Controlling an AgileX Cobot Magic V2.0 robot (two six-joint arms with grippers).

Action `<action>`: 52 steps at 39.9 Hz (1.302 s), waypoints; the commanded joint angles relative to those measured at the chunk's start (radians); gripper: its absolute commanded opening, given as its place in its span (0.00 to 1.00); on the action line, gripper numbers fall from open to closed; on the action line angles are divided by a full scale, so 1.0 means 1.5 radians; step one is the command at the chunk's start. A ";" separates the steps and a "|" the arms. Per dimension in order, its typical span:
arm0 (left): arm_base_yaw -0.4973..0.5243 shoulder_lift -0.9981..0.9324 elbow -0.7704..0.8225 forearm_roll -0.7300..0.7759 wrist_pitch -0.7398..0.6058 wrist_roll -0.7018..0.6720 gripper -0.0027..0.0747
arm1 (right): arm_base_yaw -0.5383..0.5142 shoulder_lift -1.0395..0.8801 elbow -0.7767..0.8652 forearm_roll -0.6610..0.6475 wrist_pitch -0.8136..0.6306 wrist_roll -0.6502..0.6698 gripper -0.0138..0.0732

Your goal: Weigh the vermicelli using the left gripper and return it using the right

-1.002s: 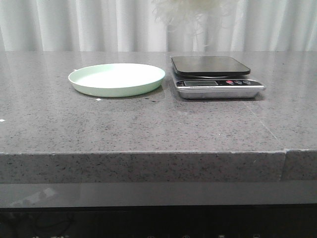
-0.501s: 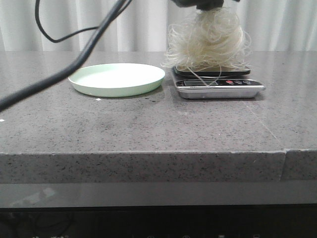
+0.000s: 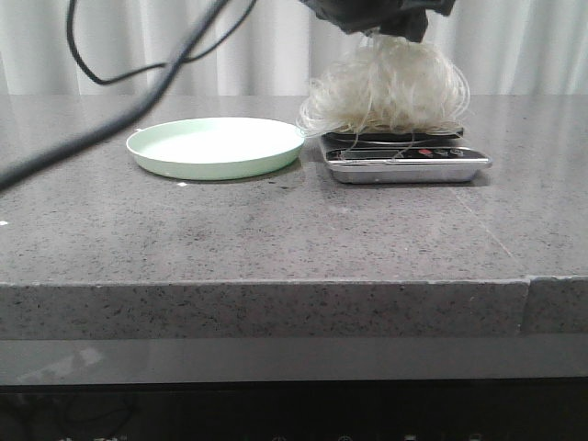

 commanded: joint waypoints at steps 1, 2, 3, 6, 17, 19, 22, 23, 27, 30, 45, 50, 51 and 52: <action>-0.002 -0.088 -0.025 0.000 0.006 -0.004 0.54 | 0.000 0.003 -0.024 -0.003 -0.040 -0.004 0.76; -0.002 -0.100 -0.025 0.002 0.019 -0.004 0.54 | 0.000 0.003 -0.024 -0.003 -0.040 -0.004 0.76; -0.002 -0.106 -0.025 0.004 0.029 -0.004 0.54 | 0.000 0.003 -0.024 -0.003 -0.040 -0.004 0.76; -0.002 -0.141 -0.025 0.007 0.068 -0.004 0.54 | 0.000 0.003 -0.024 -0.003 -0.040 -0.004 0.76; -0.002 -0.287 -0.019 0.036 0.205 -0.004 0.54 | 0.000 0.003 -0.024 -0.003 -0.040 -0.004 0.76; -0.002 -0.316 -0.006 0.040 0.215 -0.004 0.54 | 0.000 0.003 -0.024 -0.003 -0.040 -0.004 0.76; -0.002 -0.368 0.032 0.046 0.223 -0.004 0.54 | 0.000 0.003 -0.024 -0.003 -0.040 -0.004 0.76; -0.002 -0.382 0.046 0.047 0.223 -0.004 0.54 | 0.000 0.003 -0.024 -0.003 -0.040 -0.004 0.76; -0.002 -0.455 0.123 0.047 0.218 -0.004 0.54 | 0.000 0.003 -0.024 -0.003 -0.040 -0.004 0.76; -0.002 -0.513 0.188 0.047 0.218 -0.004 0.54 | 0.000 0.003 -0.024 -0.003 -0.040 -0.004 0.76; -0.002 -0.786 0.484 0.042 0.216 -0.004 0.54 | 0.000 0.003 -0.024 -0.003 -0.040 -0.004 0.76; -0.002 -0.870 0.565 0.034 0.216 -0.004 0.54 | 0.000 0.003 -0.024 -0.003 -0.040 -0.004 0.76; -0.002 -0.882 0.577 0.031 0.216 -0.004 0.54 | 0.000 0.003 -0.024 -0.003 -0.042 -0.004 0.76; -0.002 -0.898 0.592 0.028 0.216 -0.004 0.54 | 0.000 0.003 -0.024 -0.003 -0.046 -0.004 0.76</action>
